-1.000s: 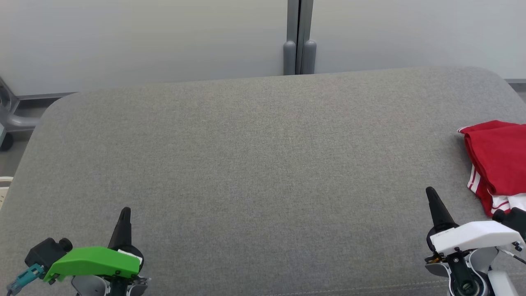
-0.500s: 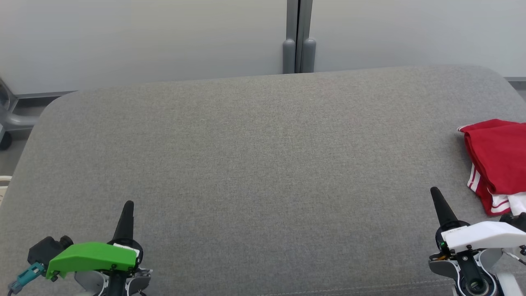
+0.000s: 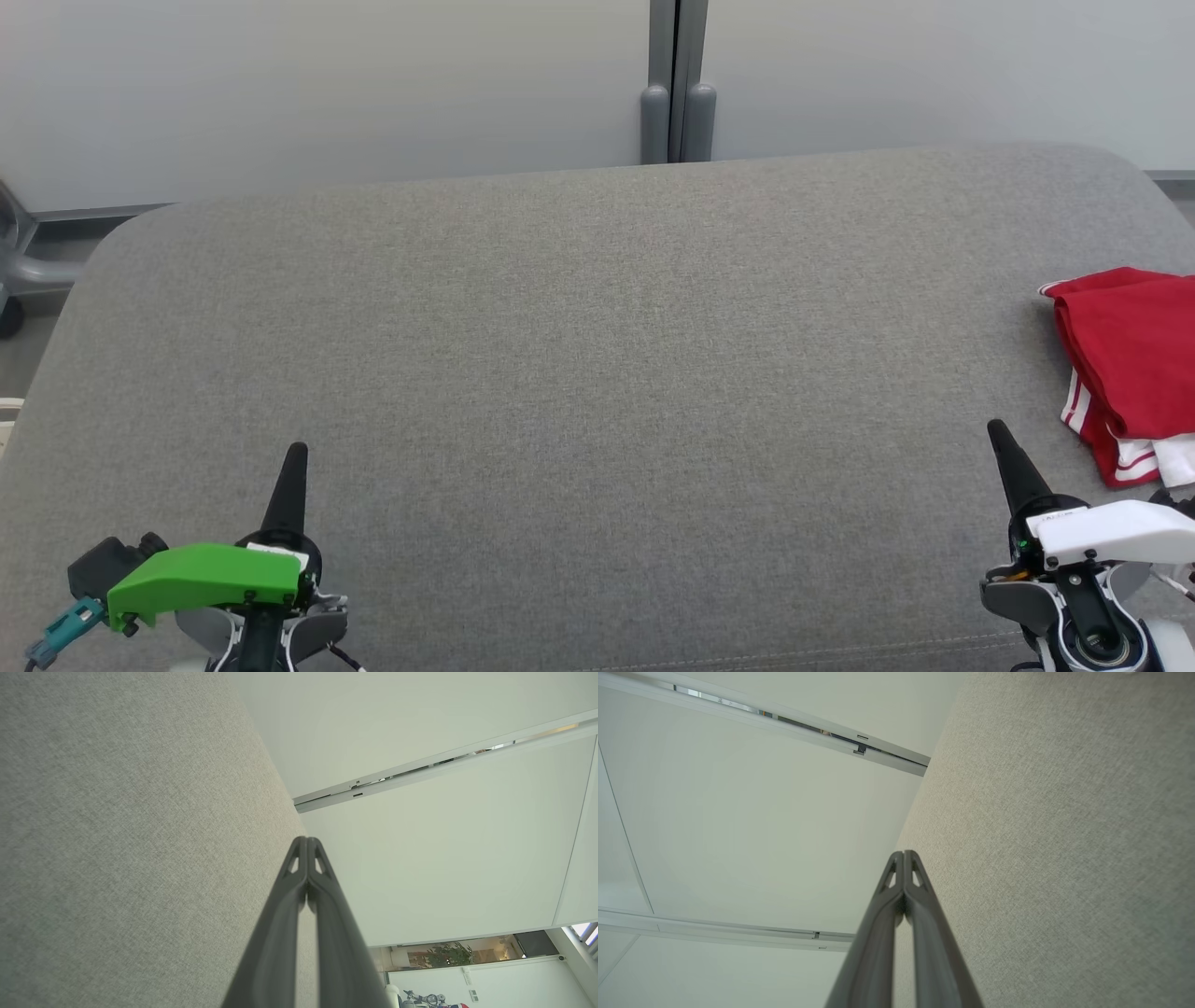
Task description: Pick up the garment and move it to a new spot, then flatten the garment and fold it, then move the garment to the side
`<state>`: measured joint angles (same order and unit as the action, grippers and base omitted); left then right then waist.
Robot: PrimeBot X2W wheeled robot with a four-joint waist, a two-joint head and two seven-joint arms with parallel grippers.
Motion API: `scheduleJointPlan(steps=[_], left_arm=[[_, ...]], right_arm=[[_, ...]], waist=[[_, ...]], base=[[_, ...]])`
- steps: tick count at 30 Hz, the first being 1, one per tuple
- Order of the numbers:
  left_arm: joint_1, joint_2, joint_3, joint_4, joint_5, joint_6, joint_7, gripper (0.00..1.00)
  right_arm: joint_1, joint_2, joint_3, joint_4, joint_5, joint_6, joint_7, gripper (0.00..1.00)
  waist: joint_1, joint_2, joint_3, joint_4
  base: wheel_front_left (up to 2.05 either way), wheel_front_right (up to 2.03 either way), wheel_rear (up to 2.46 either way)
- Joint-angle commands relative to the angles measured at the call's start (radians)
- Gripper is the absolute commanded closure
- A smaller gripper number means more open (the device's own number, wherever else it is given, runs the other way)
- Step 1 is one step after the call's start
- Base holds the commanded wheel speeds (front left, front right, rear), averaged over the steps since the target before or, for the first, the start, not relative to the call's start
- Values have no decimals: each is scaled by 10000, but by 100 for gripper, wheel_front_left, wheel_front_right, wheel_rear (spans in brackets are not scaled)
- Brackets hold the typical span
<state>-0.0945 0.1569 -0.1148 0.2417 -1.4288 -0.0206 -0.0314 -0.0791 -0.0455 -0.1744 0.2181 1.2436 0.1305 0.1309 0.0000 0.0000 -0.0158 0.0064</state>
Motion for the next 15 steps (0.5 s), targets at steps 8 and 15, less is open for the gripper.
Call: scheduleJointPlan(steps=[8,15], left_arm=[[-354,-223,300,78,-466,-298,134,100],[-466,-420,489,172,-840,-505,271,100]], right_arm=[[-208,-61,-166,27,848,6,162,100],[-247,-64,-289,89,1504,5,280,100]], waist=[[0,0,27,-11],[0,0,55,-22]], base=[[0,0,0],[0,0,0]])
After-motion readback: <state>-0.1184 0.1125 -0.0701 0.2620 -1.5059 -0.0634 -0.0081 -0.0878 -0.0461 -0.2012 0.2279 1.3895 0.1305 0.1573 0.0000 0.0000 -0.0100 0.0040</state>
